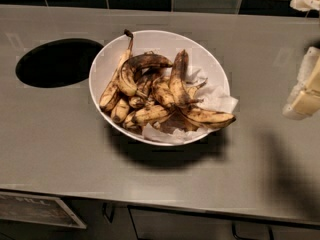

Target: Pick banana from white bowl

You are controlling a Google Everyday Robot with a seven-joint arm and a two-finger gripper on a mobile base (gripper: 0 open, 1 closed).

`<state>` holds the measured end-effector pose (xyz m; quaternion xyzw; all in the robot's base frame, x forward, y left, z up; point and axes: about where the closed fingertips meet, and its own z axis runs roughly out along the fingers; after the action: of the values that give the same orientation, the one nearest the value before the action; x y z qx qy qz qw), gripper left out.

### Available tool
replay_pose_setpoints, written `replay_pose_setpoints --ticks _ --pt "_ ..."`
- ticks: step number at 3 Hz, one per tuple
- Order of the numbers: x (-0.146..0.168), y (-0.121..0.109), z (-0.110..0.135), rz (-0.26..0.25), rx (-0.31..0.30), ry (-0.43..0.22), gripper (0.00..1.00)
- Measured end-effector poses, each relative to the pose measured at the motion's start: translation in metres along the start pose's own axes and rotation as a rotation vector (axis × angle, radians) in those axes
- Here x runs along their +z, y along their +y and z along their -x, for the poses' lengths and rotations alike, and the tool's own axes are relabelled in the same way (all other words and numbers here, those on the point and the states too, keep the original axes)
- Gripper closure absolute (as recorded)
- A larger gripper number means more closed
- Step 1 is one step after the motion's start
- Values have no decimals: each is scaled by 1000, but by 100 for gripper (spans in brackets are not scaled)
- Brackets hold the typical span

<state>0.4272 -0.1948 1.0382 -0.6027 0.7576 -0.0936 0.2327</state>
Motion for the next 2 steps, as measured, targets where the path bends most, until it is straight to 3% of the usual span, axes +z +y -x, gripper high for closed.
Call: replay_pose_setpoints --ticks 1,2 --pt "0 0 0 0 0 0 0" --pt "-8 -1 28 -2 -89 -19 0"
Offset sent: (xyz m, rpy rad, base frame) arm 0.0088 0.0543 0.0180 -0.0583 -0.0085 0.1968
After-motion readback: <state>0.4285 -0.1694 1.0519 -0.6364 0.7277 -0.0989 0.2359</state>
